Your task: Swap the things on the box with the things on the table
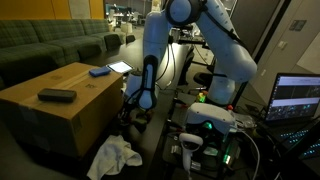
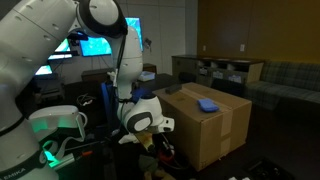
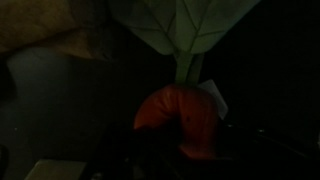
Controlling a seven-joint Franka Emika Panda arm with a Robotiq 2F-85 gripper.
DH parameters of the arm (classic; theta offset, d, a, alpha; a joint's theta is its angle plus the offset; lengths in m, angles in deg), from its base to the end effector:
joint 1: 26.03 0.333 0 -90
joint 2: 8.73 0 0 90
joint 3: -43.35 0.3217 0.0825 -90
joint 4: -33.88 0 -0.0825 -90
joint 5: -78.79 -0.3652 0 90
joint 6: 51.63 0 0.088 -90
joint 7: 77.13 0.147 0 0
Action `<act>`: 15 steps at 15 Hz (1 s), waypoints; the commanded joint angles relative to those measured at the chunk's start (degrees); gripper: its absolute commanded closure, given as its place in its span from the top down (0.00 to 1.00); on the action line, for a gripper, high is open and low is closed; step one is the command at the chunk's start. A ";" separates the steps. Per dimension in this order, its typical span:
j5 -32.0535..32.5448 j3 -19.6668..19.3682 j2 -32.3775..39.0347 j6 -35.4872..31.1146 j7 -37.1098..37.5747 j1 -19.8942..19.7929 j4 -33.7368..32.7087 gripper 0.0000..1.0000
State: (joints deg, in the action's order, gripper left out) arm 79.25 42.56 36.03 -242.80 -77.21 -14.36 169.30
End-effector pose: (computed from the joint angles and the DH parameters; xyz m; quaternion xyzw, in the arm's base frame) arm 0.4723 0.0905 0.0104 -0.9902 -0.1015 -0.0957 0.0048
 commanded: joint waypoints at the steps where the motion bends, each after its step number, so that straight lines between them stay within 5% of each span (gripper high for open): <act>1: 0.41 0.36 -3.19 4.31 -0.79 -0.93 0.74 0.00; 8: -0.17 -4.62 -12.19 15.56 1.63 3.54 3.88 0.00; 15: -0.36 2.98 -31.39 39.80 -4.11 -6.40 5.99 0.00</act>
State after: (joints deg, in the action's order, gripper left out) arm 80.18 42.15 14.74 -210.80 -78.05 -16.19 172.23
